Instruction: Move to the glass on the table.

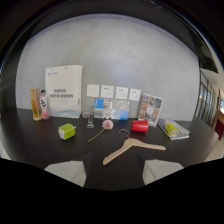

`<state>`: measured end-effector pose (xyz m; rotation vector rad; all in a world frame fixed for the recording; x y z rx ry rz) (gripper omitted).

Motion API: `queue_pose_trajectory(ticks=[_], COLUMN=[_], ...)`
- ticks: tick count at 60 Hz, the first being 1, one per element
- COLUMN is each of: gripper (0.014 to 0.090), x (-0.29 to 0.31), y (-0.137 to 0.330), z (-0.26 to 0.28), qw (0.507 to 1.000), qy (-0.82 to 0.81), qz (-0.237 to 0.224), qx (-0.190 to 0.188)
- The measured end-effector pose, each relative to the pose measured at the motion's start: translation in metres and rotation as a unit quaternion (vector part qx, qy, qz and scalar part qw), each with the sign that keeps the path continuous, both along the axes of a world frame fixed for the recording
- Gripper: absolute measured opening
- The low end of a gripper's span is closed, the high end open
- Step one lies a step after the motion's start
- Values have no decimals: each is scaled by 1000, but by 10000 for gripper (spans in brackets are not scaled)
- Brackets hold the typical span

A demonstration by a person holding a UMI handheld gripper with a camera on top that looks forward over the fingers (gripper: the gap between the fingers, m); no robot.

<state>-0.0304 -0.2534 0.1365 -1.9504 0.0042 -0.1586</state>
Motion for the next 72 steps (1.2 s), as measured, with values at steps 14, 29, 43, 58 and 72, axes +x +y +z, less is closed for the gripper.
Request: queue_pose_trajectory(ticks=[14,29,43,58,72], gripper=[849,850,854,851,852], x=[-26,-72,-98,-99,-98], y=[-11,17,87,196,272], z=[-11,-15,-17,-20,-34], qw=[1000,1000,999,998,998], qy=[7,11,8,12,13], qz=[-4,26,50,53,59], qx=[-11,-13,-5,-12,-25])
